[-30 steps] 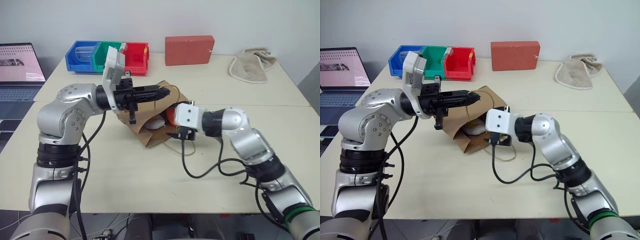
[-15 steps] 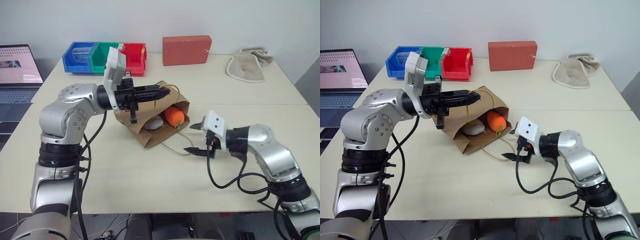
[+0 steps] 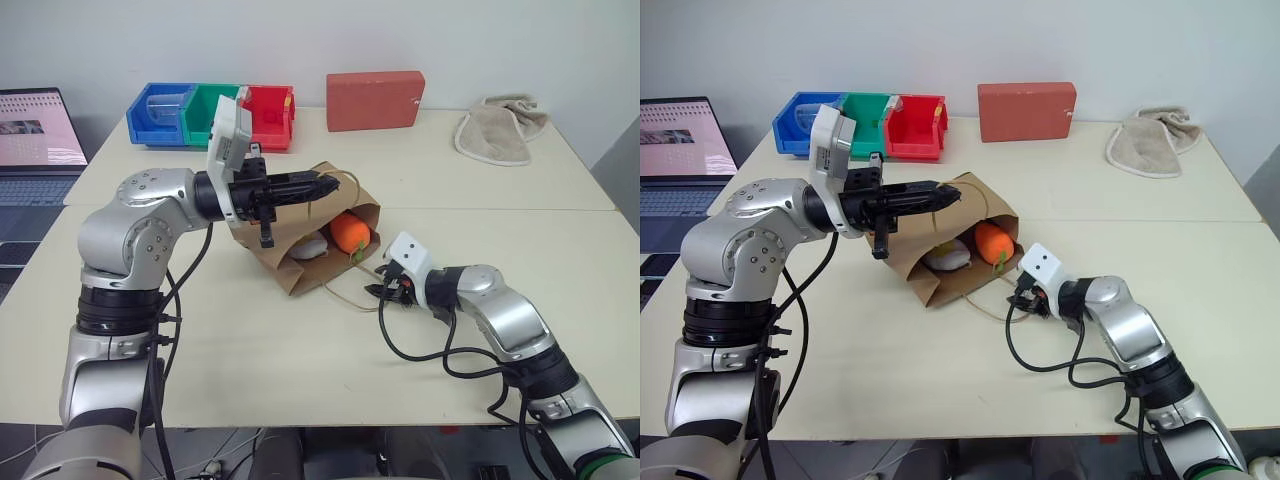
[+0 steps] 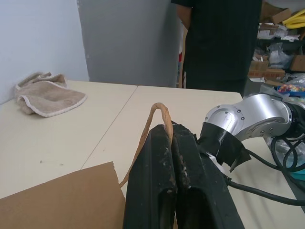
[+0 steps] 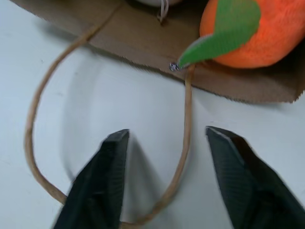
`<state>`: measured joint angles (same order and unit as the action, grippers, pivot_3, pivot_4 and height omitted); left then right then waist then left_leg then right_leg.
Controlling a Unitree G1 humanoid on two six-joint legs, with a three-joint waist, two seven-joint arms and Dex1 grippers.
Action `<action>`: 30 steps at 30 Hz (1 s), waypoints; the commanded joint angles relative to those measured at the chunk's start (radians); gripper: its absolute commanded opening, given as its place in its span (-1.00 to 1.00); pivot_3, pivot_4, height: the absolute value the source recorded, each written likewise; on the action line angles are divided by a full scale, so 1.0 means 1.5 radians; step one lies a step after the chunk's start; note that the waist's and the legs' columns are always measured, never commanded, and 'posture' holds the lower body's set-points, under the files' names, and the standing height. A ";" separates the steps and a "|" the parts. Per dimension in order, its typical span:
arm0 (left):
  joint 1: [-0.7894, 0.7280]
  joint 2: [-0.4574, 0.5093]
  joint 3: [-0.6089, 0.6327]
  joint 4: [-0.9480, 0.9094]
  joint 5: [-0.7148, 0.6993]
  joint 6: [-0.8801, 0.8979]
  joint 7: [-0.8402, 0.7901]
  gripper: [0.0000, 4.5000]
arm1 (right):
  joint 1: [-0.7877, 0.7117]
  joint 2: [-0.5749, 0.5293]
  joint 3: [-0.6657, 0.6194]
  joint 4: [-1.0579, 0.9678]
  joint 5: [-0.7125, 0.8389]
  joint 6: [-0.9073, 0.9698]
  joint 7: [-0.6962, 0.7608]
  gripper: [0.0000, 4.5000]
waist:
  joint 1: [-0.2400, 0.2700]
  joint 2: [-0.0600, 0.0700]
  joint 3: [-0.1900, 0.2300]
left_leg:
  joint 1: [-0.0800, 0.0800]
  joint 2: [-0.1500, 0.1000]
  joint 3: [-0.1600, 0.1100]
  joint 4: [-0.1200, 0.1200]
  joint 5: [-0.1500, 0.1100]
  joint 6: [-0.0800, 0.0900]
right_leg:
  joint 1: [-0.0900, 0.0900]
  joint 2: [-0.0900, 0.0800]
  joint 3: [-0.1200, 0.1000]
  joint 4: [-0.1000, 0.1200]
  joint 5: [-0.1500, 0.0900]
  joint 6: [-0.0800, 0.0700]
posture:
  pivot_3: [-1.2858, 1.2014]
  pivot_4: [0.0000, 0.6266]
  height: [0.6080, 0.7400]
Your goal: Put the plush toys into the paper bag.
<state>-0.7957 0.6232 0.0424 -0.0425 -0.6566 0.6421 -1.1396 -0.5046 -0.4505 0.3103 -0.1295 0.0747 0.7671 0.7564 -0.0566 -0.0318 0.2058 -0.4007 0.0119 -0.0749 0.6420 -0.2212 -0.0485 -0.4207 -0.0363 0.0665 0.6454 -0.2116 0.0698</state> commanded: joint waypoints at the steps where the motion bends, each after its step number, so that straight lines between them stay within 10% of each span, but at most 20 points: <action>1: -0.004 0.006 0.014 -0.023 -0.002 -0.015 0.004 -1.00 | -0.015 -0.008 0.007 0.000 -0.013 -0.023 -0.004 -0.54 | 0.000 0.000 0.000 | 0.000 0.000 0.000 0.000 0.000 0.000 | 0.000 0.000 0.000 0.000 0.000 0.000 | 0.03 -0.52 1.00; 4: -0.001 0.008 0.016 -0.025 -0.002 -0.015 0.004 -1.00 | -0.017 -0.012 0.012 0.012 -0.020 -0.036 -0.003 -0.99 | 0.000 0.000 0.000 | 0.000 0.000 0.000 0.000 0.000 0.000 | 0.000 0.000 0.000 0.000 0.000 0.000 | 0.03 -0.52 1.00; 13: -0.022 -0.005 0.024 -0.016 -0.017 -0.012 0.015 -1.00 | -0.019 -0.037 -0.084 -0.039 0.078 0.030 0.041 -0.99 | 0.001 0.000 0.000 | 0.000 0.000 0.000 0.000 0.000 0.000 | 0.000 0.000 0.000 0.000 0.000 0.000 | 0.03 -0.52 1.00; 30: -0.220 -0.149 -0.022 0.307 0.097 -0.197 -0.022 -1.00 | -0.054 -0.434 -0.380 -0.178 0.337 0.252 0.183 -0.99 | 0.016 0.001 0.001 | -0.001 0.000 0.001 0.001 0.000 0.000 | 0.000 0.000 0.000 -0.001 -0.001 -0.002 | 0.03 -0.52 1.00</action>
<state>-1.0867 0.4105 0.0082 0.3909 -0.5242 0.3890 -1.1553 -0.5658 -1.0810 -0.2249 -0.3879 0.5420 1.1298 1.0103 -0.0327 -0.0309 0.2066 -0.4020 0.0113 -0.0740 0.6425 -0.2213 -0.0484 -0.4205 -0.0365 0.0669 0.6429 -0.2130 0.0677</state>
